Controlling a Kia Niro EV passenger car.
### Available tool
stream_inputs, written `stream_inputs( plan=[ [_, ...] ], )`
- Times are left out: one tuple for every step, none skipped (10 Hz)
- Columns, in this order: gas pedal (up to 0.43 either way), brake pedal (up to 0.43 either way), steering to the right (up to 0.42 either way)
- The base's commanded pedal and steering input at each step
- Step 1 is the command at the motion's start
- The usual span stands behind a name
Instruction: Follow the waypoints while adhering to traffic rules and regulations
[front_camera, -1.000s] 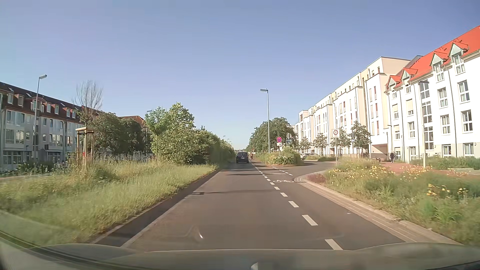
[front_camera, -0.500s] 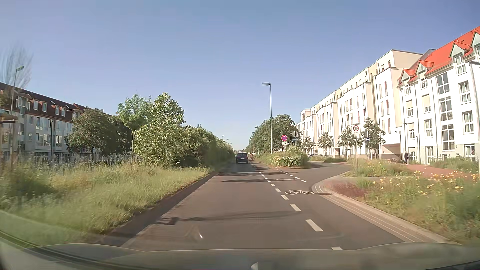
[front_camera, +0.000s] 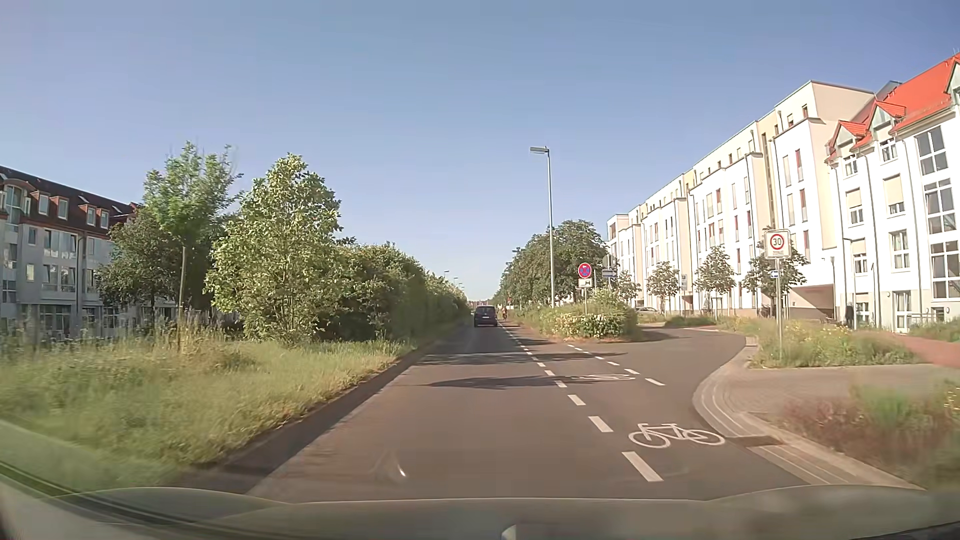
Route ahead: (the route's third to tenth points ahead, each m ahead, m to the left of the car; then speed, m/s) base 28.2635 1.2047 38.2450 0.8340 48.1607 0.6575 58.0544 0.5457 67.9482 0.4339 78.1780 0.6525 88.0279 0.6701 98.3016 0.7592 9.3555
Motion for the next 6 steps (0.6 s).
stream_inputs(
  plan=[
    [0.150, 0.000, -0.004],
    [0.150, 0.000, -0.004],
    [0.138, 0.000, -0.004],
    [0.138, 0.000, -0.004],
    [0.138, 0.000, -0.004],
    [0.130, 0.000, -0.004]
  ],
)
